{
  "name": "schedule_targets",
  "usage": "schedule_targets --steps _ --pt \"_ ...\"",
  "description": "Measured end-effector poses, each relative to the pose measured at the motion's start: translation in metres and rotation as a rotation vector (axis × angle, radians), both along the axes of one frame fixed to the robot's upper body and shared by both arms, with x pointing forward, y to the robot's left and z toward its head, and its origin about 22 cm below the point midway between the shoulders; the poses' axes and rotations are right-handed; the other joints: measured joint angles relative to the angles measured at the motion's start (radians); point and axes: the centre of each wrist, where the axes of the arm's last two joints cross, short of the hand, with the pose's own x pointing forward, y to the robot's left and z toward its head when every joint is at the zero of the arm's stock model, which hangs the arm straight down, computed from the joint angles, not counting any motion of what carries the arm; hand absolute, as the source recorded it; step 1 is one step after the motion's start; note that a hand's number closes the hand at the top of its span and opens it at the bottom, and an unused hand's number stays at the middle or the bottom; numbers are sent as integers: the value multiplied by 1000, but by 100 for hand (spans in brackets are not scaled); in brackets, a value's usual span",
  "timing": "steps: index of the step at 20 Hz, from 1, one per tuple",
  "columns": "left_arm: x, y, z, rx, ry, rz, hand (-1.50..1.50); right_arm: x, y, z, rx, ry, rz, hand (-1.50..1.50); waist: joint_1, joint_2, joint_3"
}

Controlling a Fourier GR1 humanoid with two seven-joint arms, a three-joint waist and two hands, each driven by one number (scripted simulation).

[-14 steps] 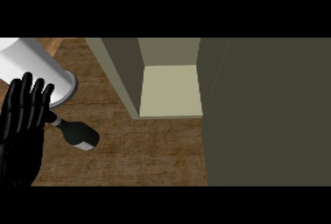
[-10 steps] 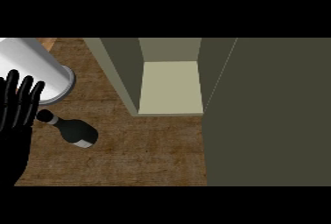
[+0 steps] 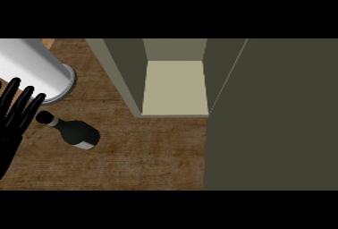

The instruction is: Pick up the wine, place it into the cabinet and close the cabinet

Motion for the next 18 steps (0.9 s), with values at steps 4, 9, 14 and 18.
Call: schedule_targets --steps 4,9,14,18 --pt "-9 33 27 -35 38 -35 -150 -23 -3 15 5 34 31 -150 1 -1 0" --pt "-19 59 61 -59 69 -48 -150 -27 -1 18 -12 87 37 -150 2 0 0" --pt "-29 67 81 -68 75 -56 -150 -26 2 22 -13 107 43 -150 1 1 0" --pt "-36 76 95 -69 73 -47 -150 -28 8 23 5 123 58 -150 -1 0 0"
